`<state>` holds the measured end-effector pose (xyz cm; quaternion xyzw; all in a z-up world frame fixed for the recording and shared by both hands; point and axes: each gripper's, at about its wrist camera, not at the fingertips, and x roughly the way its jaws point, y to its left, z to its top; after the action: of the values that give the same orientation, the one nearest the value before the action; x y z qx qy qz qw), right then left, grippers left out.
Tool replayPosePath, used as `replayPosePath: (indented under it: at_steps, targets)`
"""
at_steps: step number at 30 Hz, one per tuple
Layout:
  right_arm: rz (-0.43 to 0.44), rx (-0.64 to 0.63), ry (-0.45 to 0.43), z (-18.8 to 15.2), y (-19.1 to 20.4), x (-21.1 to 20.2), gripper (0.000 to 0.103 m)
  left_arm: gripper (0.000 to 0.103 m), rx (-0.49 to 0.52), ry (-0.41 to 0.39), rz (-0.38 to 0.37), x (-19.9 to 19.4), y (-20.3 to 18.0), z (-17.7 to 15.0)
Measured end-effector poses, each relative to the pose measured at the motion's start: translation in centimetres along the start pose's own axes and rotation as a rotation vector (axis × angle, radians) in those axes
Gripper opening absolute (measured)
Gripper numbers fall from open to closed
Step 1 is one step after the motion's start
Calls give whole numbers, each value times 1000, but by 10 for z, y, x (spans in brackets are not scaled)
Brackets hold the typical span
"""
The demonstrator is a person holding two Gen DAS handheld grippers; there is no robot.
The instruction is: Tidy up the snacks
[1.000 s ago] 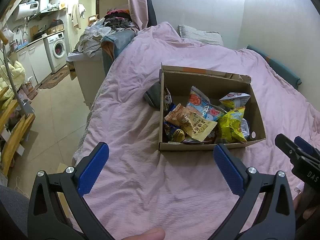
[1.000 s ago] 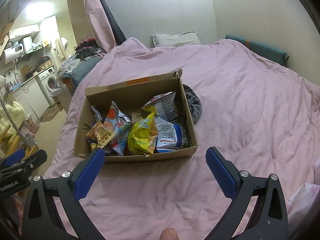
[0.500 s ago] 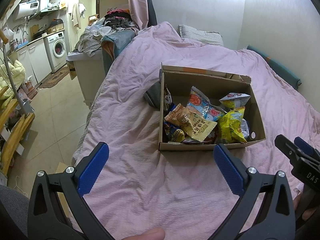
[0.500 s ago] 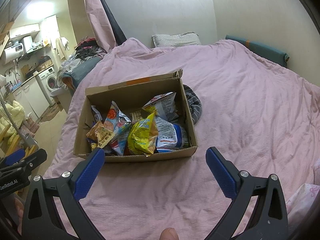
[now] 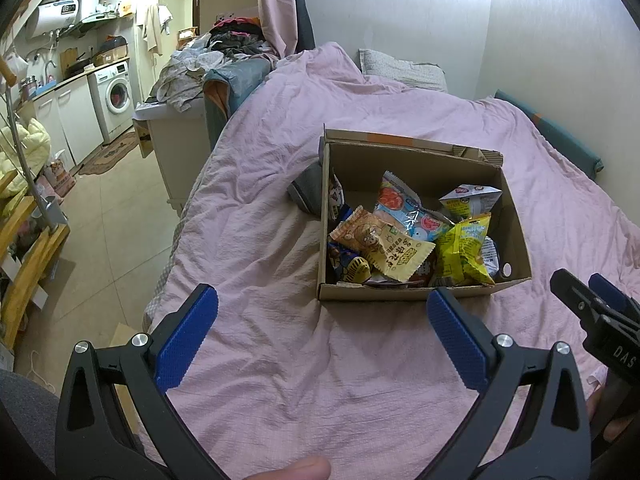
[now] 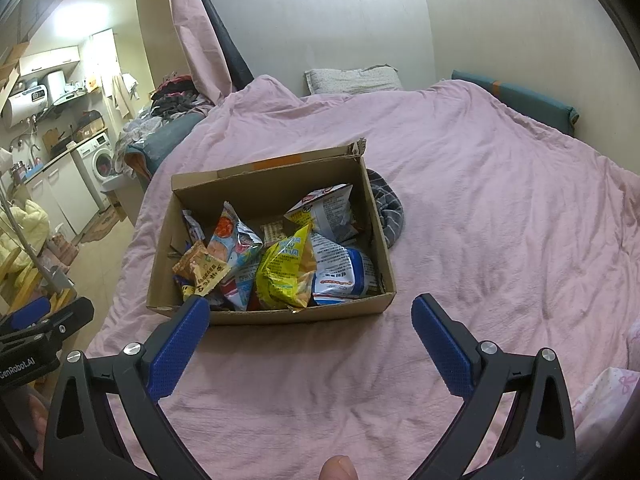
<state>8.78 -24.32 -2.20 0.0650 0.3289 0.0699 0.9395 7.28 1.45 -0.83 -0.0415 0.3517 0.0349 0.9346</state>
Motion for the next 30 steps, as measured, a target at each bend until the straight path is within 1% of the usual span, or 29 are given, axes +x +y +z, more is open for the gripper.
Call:
replayPosePath:
  at_steps: [30]
  targets:
    - [-6,-10,0,1,-1,1,103,103,-1,0,3,0,1,0]
